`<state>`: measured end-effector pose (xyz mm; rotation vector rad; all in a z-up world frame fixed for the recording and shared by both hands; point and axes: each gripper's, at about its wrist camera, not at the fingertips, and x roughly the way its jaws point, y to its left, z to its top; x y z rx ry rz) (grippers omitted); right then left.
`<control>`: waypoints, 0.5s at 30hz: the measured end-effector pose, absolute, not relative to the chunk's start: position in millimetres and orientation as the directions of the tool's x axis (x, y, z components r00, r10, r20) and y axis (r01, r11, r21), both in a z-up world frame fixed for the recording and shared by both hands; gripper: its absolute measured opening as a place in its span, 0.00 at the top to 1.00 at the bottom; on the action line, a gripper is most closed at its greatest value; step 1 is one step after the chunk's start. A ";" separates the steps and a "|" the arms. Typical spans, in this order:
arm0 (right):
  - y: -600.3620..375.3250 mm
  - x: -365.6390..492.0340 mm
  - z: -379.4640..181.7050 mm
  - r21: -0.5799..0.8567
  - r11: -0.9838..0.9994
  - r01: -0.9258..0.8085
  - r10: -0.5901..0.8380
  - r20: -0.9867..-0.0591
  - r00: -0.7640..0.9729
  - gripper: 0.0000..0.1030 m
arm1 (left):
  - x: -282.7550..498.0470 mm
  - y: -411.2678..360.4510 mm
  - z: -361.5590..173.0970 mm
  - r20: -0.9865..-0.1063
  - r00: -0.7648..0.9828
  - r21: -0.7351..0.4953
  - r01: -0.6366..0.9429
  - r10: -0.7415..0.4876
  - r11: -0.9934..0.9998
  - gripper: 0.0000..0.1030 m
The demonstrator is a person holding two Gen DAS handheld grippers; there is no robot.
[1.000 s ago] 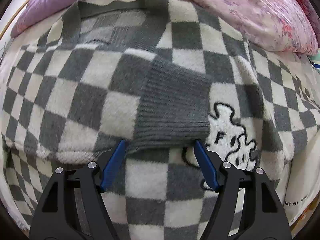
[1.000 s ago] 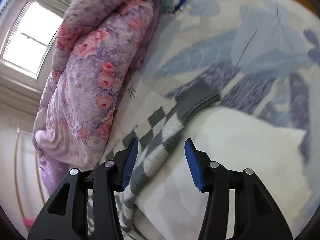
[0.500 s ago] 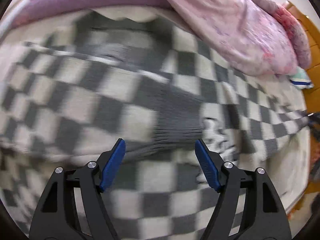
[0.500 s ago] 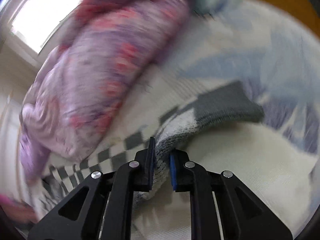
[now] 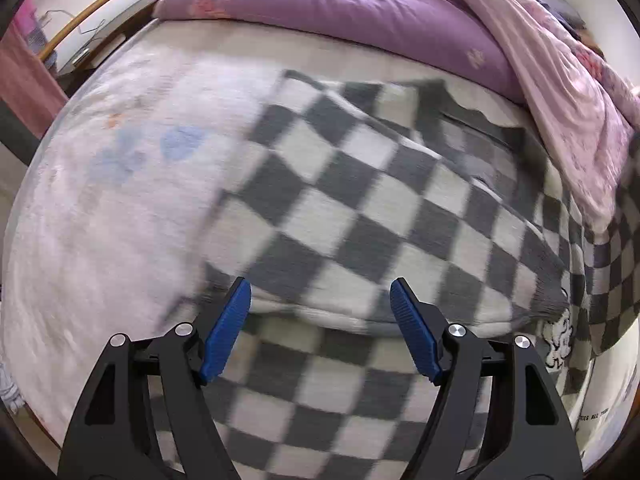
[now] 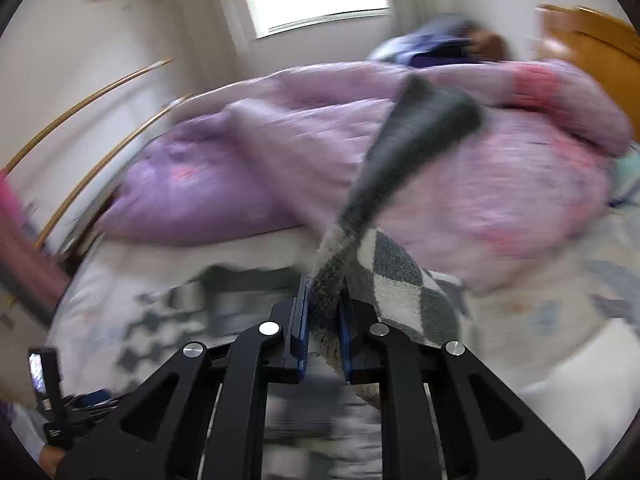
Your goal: Fold large clothes
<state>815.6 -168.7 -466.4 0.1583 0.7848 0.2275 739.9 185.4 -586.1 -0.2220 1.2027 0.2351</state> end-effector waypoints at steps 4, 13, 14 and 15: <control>-56.5 813.6 -495.6 0.235 0.938 -0.256 0.345 -0.722 0.600 0.89 | 726.9 228.7 -580.3 -0.935 0.347 -0.040 -0.315 0.076 0.948 0.29; 82.3 797.7 -612.5 0.175 0.900 -0.399 0.309 -0.902 0.300 0.83 | 708.2 284.9 -595.1 -0.947 0.314 -0.052 -0.379 0.075 0.924 0.29; 84.1 797.1 -623.0 0.178 0.899 -0.399 0.298 -0.918 0.262 0.82 | 707.1 286.4 -595.8 -0.947 0.313 -0.052 -0.380 0.075 0.924 0.29; 82.9 795.2 -626.5 0.189 0.899 -0.396 0.303 -0.920 0.247 0.81 | 706.4 288.7 -596.3 -0.946 0.315 -0.054 -0.379 0.074 0.924 0.29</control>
